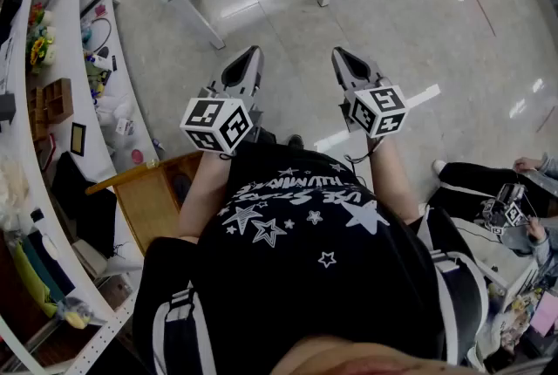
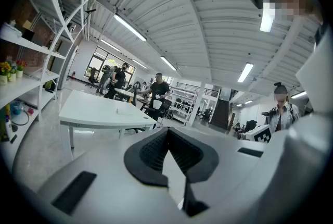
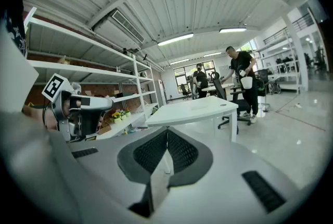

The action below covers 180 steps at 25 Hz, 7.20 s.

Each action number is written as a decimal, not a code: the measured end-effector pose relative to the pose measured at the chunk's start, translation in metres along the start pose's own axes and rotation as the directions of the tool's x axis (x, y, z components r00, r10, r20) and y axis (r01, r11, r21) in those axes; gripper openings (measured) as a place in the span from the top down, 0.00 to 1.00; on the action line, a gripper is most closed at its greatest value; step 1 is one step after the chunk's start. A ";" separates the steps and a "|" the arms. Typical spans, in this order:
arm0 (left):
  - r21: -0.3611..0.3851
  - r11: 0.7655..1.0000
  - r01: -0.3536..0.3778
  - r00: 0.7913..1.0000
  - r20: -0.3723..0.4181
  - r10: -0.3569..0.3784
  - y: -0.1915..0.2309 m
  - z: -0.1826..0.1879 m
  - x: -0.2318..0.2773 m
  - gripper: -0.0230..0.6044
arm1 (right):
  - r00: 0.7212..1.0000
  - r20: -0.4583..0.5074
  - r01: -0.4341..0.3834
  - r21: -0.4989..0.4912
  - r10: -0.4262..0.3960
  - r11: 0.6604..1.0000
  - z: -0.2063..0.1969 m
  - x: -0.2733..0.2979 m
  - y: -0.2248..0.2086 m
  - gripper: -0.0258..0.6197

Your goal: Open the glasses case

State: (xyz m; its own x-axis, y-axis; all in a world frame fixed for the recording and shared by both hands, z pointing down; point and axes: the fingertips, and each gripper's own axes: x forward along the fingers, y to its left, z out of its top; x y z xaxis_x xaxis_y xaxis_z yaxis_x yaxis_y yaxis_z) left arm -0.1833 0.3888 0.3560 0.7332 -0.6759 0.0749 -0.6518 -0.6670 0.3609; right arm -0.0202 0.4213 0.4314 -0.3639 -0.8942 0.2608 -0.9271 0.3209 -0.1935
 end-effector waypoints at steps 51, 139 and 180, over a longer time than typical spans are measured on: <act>-0.057 0.986 0.154 0.985 -0.067 -0.157 0.267 0.097 0.243 0.94 | 0.968 0.021 0.247 0.054 -0.248 0.968 0.117 0.304 -0.109 0.95; 0.036 0.898 -0.438 0.786 -0.471 0.401 0.390 -0.032 0.582 0.94 | 0.857 -0.382 -0.434 -0.170 0.347 0.885 0.132 0.612 -0.350 0.95; 0.072 0.893 -0.444 0.767 -0.484 0.421 0.391 -0.032 0.577 0.94 | 0.680 -0.651 -0.728 -0.541 0.338 0.422 0.087 0.626 -0.321 0.52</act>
State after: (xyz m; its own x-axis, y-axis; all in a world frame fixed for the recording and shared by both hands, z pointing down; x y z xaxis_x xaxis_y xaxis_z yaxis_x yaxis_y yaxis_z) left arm -0.0087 -0.2517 0.5699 0.3822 -0.6477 0.6591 -0.9218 -0.3179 0.2220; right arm 0.0576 -0.2689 0.5742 -0.6185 -0.2961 0.7278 -0.1750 0.9549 0.2398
